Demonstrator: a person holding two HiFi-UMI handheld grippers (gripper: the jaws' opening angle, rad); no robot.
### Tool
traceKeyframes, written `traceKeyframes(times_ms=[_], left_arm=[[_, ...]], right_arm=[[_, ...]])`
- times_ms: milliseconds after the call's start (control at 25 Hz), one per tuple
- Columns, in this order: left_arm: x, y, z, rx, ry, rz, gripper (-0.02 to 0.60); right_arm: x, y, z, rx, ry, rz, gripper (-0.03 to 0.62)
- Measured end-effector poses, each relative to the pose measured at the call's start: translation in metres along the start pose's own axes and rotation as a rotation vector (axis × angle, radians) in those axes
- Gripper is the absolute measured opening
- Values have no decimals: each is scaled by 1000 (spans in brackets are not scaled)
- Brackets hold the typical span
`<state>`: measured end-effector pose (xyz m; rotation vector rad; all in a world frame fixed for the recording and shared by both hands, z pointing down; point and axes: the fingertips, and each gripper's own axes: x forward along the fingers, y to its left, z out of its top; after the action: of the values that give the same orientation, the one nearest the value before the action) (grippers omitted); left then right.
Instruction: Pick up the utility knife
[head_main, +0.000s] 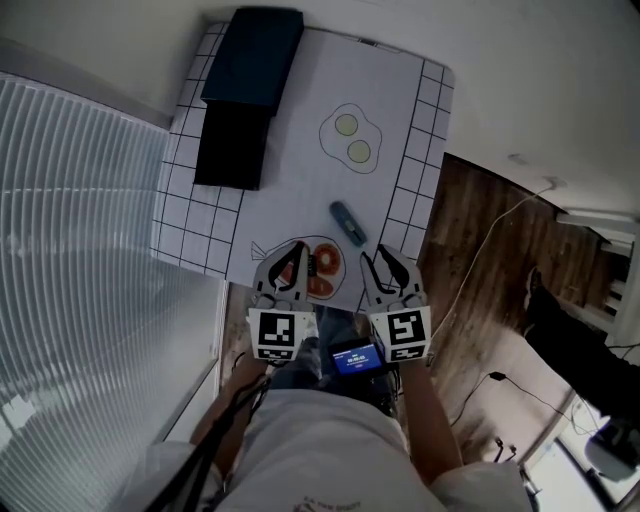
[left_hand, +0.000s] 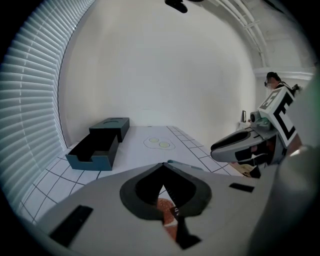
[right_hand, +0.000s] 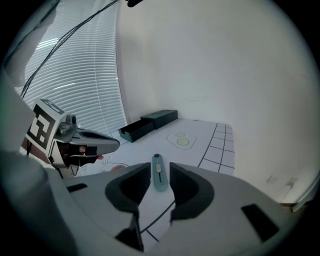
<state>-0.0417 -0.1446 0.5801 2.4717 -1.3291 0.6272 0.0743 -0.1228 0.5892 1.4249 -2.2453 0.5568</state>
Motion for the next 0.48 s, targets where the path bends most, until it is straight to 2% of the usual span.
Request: traceKeyframes(times_ms=[280, 480], left_arm=[[8, 2, -11, -3, 44, 6, 3], [14, 5, -28, -9, 104, 1, 3]], right_arm=[[22, 1, -24, -1, 133, 25, 156], [34, 1, -30, -12, 177, 25, 158]])
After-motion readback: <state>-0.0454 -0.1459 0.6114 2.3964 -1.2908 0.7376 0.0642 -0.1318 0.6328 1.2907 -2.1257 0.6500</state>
